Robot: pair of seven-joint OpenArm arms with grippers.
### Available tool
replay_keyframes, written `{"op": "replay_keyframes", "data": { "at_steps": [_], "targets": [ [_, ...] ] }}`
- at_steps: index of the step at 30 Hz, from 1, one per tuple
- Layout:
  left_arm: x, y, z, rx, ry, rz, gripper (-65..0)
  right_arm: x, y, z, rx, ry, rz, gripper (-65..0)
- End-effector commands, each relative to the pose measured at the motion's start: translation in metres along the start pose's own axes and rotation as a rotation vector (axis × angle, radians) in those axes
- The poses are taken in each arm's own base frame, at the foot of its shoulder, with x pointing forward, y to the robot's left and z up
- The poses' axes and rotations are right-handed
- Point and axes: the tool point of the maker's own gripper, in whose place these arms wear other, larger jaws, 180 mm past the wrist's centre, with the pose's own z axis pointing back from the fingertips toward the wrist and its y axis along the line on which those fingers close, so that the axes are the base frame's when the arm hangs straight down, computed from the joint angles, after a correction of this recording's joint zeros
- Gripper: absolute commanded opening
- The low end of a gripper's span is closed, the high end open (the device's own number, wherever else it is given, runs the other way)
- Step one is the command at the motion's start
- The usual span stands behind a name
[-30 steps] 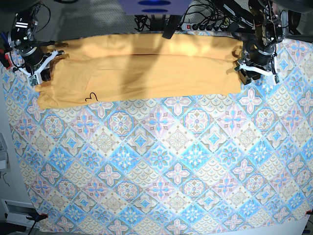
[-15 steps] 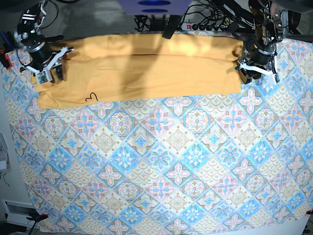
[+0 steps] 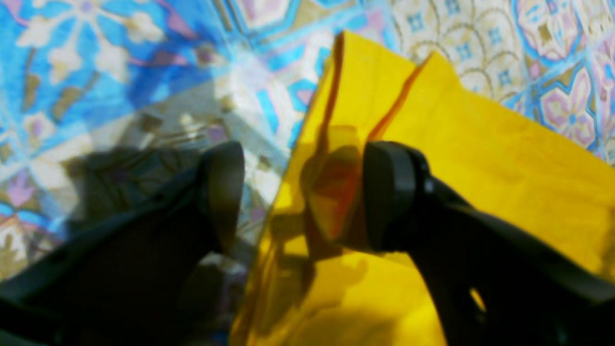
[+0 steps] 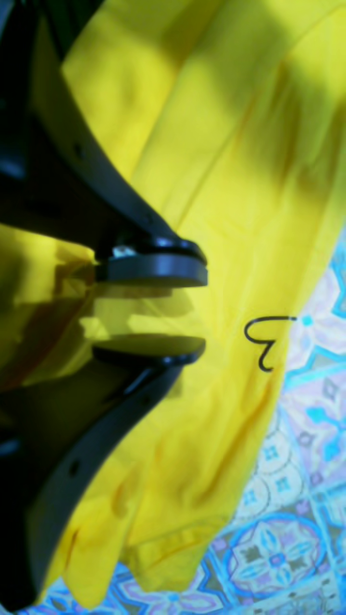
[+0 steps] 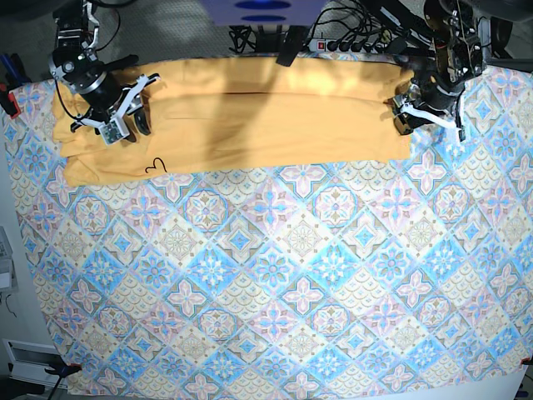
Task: Fold the T-shirt properly
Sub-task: 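Release the strip ends and reposition both grippers on the folded strip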
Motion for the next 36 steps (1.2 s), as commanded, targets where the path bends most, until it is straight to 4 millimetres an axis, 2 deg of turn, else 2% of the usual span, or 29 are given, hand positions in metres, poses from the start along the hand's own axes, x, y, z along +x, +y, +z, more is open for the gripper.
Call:
{"op": "replay_keyframes", "data": {
  "at_steps": [1, 10, 19, 23, 31, 33, 36],
  "targets": [
    [0.01, -0.004, 0.002, -0.016, -0.018, -0.018, -26.2, 0.009, -0.005, 0.003, -0.006, -0.033, 0.01, -48.1],
    [0.005, -0.01, -0.002, -0.028, 0.082, -0.023, -26.0, 0.001, -0.005, 0.0, -0.005, -0.019, -0.005, -48.1],
    [0.0, -0.01, -0.003, -0.023, 0.099, -0.027, -26.0, 0.001, -0.005, 0.0, -0.005, -0.019, -0.005, -48.1],
    [-0.014, 0.004, -0.008, 0.003, 0.141, 0.003, -26.0, 0.002, -0.006, 0.0, -0.005, -0.02, -0.004, -48.1],
    [-0.031, 0.012, -0.017, 0.018, 0.194, 0.04, -26.5, 0.002, -0.006, 0.0, -0.005, -0.02, -0.004, -48.1],
    [-0.032, 0.011, -0.018, 0.015, 0.196, 0.041, -26.6, 0.002, -0.006, 0.0, -0.005, -0.02, -0.004, -48.1],
    [-0.04, -0.003, -0.021, -0.017, 0.223, 0.015, -26.7, 0.002, -0.006, 0.0, -0.005, -0.02, -0.004, -48.1]
  ]
}}
